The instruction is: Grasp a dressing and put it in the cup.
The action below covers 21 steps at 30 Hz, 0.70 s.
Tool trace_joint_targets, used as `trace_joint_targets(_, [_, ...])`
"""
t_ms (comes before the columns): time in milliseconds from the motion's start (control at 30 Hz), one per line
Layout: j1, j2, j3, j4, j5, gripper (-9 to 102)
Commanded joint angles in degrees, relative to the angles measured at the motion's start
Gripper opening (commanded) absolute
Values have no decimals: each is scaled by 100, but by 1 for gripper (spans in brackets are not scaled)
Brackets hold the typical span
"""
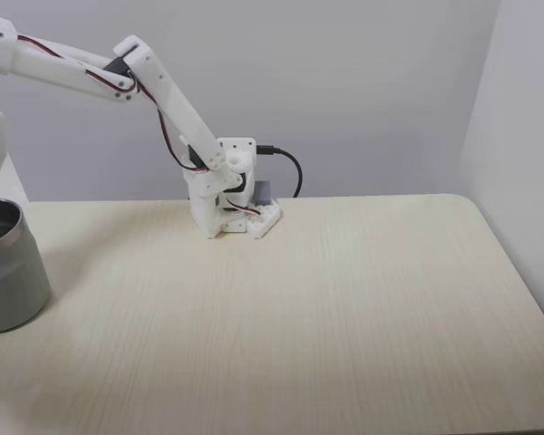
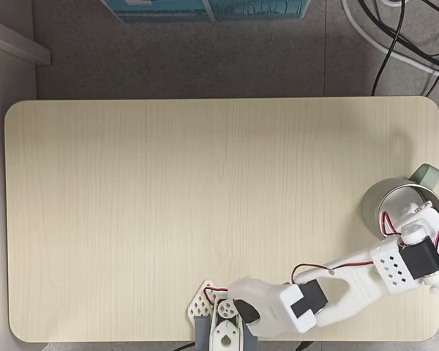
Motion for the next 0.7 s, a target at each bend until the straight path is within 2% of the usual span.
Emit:
trace_joint_targets(0, [70,-316,211,202,-35,35])
trace_joint_targets(667, [-167,-299,387,193,185,34])
